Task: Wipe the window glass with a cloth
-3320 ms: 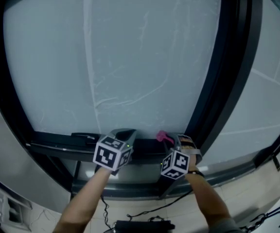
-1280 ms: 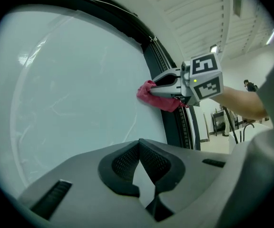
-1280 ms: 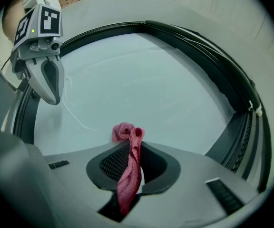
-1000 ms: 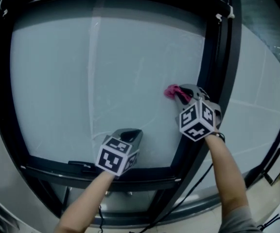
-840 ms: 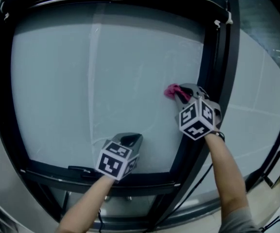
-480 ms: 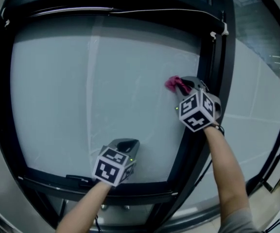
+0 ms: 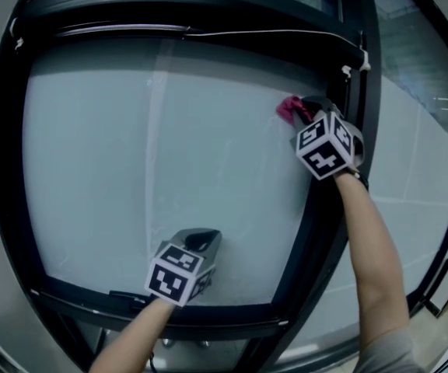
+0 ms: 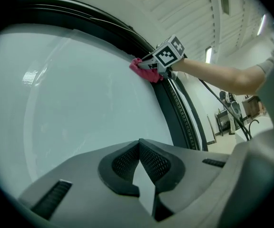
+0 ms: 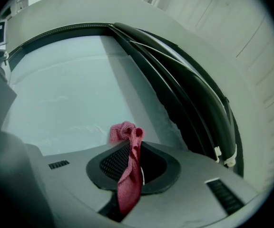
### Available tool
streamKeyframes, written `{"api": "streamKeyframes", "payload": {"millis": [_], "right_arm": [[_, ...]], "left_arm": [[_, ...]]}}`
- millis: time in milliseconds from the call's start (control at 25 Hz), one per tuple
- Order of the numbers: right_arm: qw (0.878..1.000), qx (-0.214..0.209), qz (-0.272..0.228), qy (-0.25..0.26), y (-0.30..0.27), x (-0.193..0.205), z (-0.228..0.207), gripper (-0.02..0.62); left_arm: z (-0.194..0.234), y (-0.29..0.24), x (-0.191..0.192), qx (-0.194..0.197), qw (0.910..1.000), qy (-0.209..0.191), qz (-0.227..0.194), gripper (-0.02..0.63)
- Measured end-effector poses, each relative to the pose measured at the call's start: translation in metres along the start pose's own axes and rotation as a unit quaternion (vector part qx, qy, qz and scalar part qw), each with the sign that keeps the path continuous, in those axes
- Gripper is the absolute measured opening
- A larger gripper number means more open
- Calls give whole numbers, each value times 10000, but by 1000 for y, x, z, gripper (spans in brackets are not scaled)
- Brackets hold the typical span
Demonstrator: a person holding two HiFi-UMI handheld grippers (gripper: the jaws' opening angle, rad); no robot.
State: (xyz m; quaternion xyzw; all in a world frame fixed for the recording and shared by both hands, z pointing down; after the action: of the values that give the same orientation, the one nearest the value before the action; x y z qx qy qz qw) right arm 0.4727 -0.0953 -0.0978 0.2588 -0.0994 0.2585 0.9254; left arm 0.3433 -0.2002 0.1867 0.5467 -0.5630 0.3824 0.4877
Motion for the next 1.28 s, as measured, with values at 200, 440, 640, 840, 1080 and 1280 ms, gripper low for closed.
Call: {"api": "streamKeyframes", "payload": {"millis": [200, 440, 640, 840, 1080, 1280], "right_arm": [[9996, 266, -33, -125, -13, -8, -23, 54], [9972, 685, -159, -253, -16, -16, -43, 55], [9970, 682, -245, -286, -11, -17, -40, 55], [9950, 884, -329, -314, 3, -16, -44, 55], [9920, 1137, -359, -403, 16, -15, -58, 55], [9913, 1211, -323, -403, 24, -12, -62, 55]], "left_arm": [[5, 3, -8, -28, 9999, -60, -108, 6], [14, 9, -11, -85, 9998, -92, -166, 6], [19, 11, -9, -103, 9998, -86, -163, 6], [14, 8, -9, -5, 9998, -102, -150, 6], [7, 5, -10, 101, 9997, -110, -167, 6], [3, 7, -13, 141, 9996, -120, -194, 6]]}}
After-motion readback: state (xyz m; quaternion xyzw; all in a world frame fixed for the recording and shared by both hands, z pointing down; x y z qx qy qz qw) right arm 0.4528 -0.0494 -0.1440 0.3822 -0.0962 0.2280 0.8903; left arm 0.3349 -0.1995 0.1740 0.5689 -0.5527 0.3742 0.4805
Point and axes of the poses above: the fingertips, and each gripper's own axes: y backward along the fingers, z to its left, x out of its underside, the point moved 5 cm from there along y, backward along the fingers, and after that the axes turned 3 degrees about y, right-handed, at the moved point
